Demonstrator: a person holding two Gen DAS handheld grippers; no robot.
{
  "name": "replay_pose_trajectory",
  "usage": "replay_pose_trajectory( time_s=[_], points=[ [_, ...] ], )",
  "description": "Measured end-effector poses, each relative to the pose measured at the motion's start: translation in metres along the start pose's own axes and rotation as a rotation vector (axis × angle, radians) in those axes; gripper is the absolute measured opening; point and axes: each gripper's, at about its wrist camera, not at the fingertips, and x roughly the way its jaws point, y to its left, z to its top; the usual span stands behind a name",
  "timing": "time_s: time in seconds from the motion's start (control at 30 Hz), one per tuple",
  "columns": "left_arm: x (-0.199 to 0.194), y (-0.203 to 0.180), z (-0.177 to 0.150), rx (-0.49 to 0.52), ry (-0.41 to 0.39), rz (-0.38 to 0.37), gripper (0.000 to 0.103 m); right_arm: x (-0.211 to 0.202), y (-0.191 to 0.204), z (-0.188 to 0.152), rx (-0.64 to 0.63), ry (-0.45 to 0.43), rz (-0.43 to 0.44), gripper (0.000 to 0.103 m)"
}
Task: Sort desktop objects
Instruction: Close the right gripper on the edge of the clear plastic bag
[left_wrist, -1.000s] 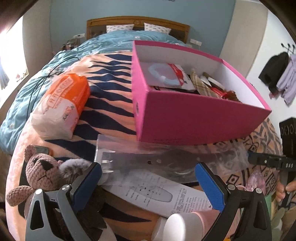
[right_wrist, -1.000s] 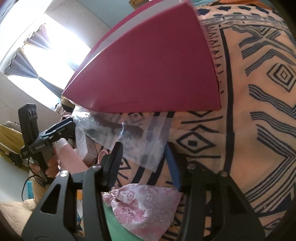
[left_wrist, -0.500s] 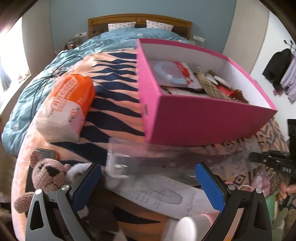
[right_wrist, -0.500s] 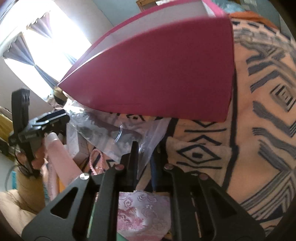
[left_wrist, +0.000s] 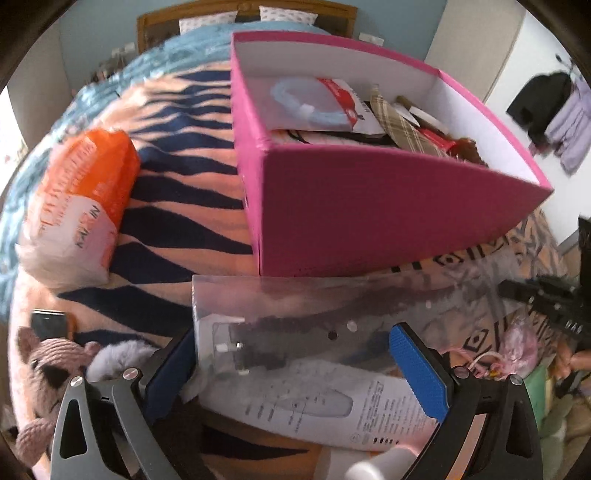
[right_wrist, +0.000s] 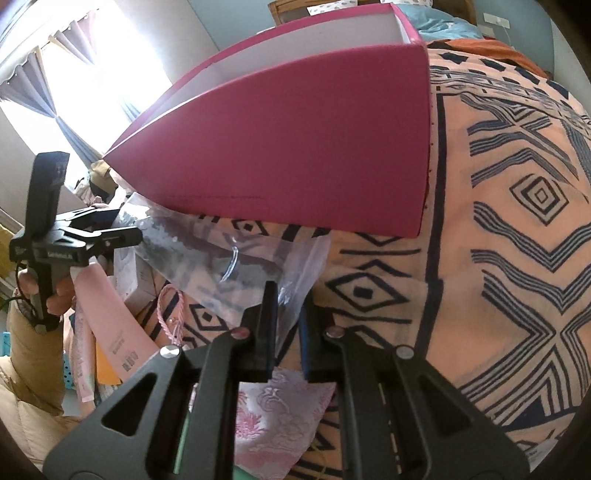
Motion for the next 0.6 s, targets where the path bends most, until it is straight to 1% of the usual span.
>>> replay_pose_trajectory(
  time_s=[0.1, 0.3, 0.4, 0.47, 0.6],
  points=[
    [-0.001, -0.004, 0.002, -0.011, 0.008, 0.017, 0.101, 0.003, 0.003, 0.0, 0.007, -0.001, 0.005, 0.013],
    [-0.014, -0.017, -0.004, 0.005, -0.013, 0.102, 0.09, 0.002, 0.014, -0.002, -0.007, -0.019, 0.017, 0.013],
    [-0.024, -0.019, -0.007, -0.003, -0.035, 0.1, 0.089, 0.004, 0.019, -0.002, -0.007, -0.036, 0.053, 0.013],
    [-0.032, -0.02, -0.009, -0.003, -0.057, 0.095, 0.089, 0.003, 0.022, 0.0, -0.009, -0.047, 0.059, 0.013],
    [-0.04, -0.028, -0.01, 0.009, -0.093, 0.112, 0.089, -0.006, 0.025, 0.0, -0.015, -0.067, 0.079, 0.013]
  ],
)
